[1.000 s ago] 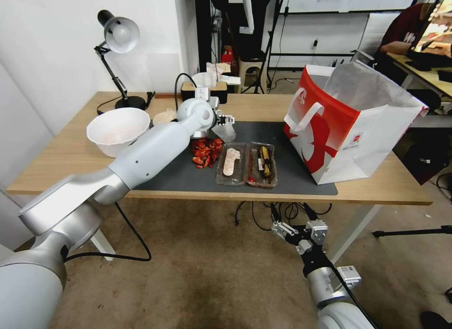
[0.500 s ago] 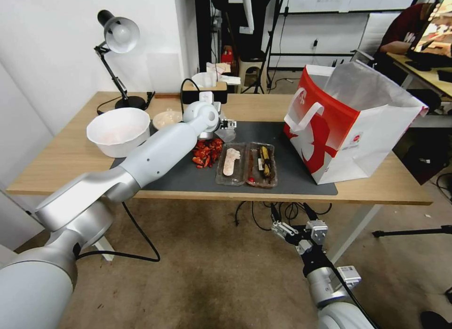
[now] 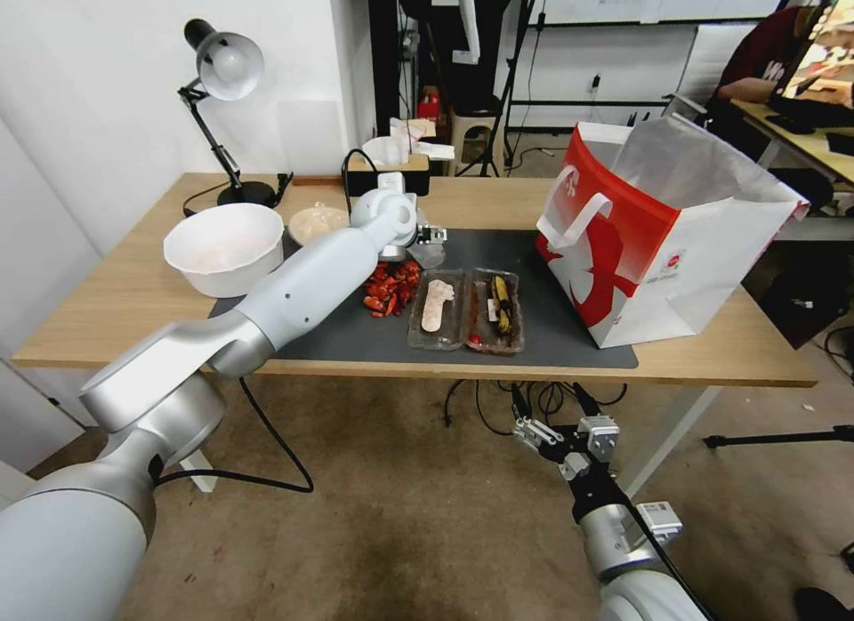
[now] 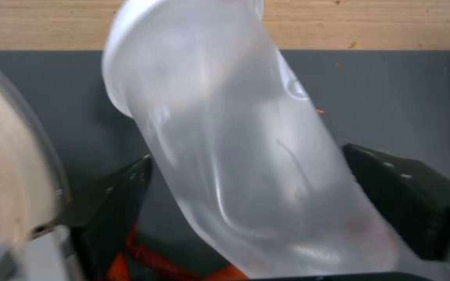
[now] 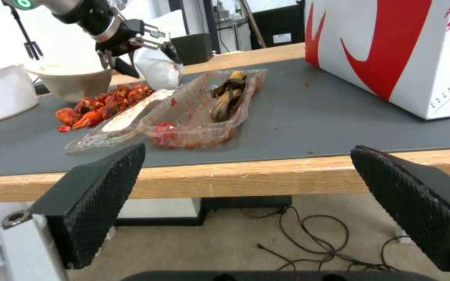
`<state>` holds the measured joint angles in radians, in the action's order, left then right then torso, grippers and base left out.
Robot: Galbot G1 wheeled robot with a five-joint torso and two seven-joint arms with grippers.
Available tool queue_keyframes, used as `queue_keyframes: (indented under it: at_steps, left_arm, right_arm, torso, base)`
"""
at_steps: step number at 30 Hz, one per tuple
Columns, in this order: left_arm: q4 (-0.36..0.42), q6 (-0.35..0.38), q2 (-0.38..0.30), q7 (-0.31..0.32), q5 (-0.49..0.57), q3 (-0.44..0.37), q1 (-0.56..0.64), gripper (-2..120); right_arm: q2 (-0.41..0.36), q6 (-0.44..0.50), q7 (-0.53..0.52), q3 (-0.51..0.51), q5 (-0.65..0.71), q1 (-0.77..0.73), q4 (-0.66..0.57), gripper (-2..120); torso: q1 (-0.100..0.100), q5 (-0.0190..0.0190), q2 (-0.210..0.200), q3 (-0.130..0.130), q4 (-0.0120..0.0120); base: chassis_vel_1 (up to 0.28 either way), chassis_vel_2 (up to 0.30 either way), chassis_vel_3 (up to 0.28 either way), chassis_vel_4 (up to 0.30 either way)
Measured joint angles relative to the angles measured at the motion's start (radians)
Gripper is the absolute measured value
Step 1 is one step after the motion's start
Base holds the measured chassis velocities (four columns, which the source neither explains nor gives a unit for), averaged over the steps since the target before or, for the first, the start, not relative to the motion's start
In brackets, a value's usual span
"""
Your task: Pick up the trash from the table and place it into the takeout bag.
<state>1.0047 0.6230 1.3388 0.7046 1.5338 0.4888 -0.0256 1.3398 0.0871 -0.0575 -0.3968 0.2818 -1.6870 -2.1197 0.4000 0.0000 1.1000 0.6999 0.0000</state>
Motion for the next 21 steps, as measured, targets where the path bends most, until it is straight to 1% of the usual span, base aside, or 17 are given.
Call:
queue_keyframes:
  at_steps: [1,2,4,5,6,9,10,12,13,14,17,18,19,21]
  left_arm:
    - [-0.003,0.000,0.001,0.002,0.001,-0.001,0.001,81]
    - [-0.003,0.000,0.001,0.002,0.001,-0.001,0.001,81]
    - [-0.007,0.000,0.002,0.003,0.002,-0.001,0.001,73]
    - [-0.009,0.000,0.002,0.003,0.003,-0.001,-0.001,66]
    - [-0.009,0.000,0.002,0.003,0.003,-0.001,-0.001,66]
    - [-0.011,-0.002,0.001,0.003,0.004,0.000,-0.003,53]
    - [-0.011,-0.002,0.001,0.003,0.004,0.000,-0.003,53]
    - [-0.011,-0.003,0.001,0.003,0.004,0.000,-0.004,48]
    - [-0.011,-0.004,0.000,0.001,0.004,0.000,-0.005,38]
    - [-0.011,-0.004,0.000,0.001,0.004,0.000,-0.005,38]
    - [-0.009,-0.006,-0.002,0.000,0.004,0.001,-0.005,27]
    - [-0.009,-0.006,-0.002,0.000,0.004,0.001,-0.005,27]
    - [-0.007,-0.008,-0.003,-0.001,0.004,0.001,-0.005,21]
    - [-0.004,-0.012,-0.006,-0.004,0.004,-0.001,-0.005,15]
  right_arm:
    - [0.000,0.000,0.000,0.000,0.000,0.000,0.000,100]
    - [0.000,0.000,0.000,0.000,0.000,0.000,0.000,100]
    - [0.000,0.000,0.000,0.000,0.000,0.000,0.000,100]
    - [0.000,0.000,0.000,0.000,0.000,0.000,0.000,100]
    - [0.000,0.000,0.000,0.000,0.000,0.000,0.000,100]
    - [0.000,0.000,0.000,0.000,0.000,0.000,0.000,100]
    - [0.000,0.000,0.000,0.000,0.000,0.000,0.000,100]
    - [0.000,0.000,0.000,0.000,0.000,0.000,0.000,100]
    - [0.000,0.000,0.000,0.000,0.000,0.000,0.000,100]
    - [0.000,0.000,0.000,0.000,0.000,0.000,0.000,100]
    - [0.000,0.000,0.000,0.000,0.000,0.000,0.000,100]
    - [0.000,0.000,0.000,0.000,0.000,0.000,0.000,100]
    - [0.000,0.000,0.000,0.000,0.000,0.000,0.000,100]
    - [0.000,0.000,0.000,0.000,0.000,0.000,0.000,100]
  torso:
    - [0.000,-0.0001,0.000,0.000,0.0000]
    - [0.000,-0.0001,0.000,0.000,0.0000]
    - [0.000,0.0000,0.000,0.000,0.0000]
    - [0.000,-0.0001,0.000,0.000,0.0000]
    - [0.000,-0.0001,0.000,0.000,0.0000]
    - [0.000,0.0000,0.000,0.000,0.0000]
    - [0.000,0.0000,0.000,0.000,0.0000]
    - [0.000,0.0000,0.000,0.000,0.0000]
    - [0.000,-0.0001,0.000,0.000,-0.0001]
    - [0.000,-0.0001,0.000,0.000,-0.0001]
    - [0.000,0.0000,0.000,0.000,-0.0001]
    - [0.000,0.0000,0.000,0.000,-0.0001]
    - [0.000,-0.0001,0.000,0.000,-0.0001]
    - [0.000,0.0000,0.000,0.000,0.0000]
  base:
    - [0.000,0.000,0.000,0.000]
    - [0.000,0.000,0.000,0.000]
    - [0.000,0.000,0.000,0.000]
    - [0.000,0.000,0.000,0.000]
    - [0.000,0.000,0.000,0.000]
    - [0.000,0.000,0.000,0.000]
    - [0.000,0.000,0.000,0.000]
    - [0.000,0.000,0.000,0.000]
    - [0.000,0.000,0.000,0.000]
    - [0.000,0.000,0.000,0.000]
    - [0.000,0.000,0.000,0.000]
    - [0.000,0.000,0.000,0.000]
    - [0.000,0.000,0.000,0.000]
    - [0.000,0.000,0.000,0.000]
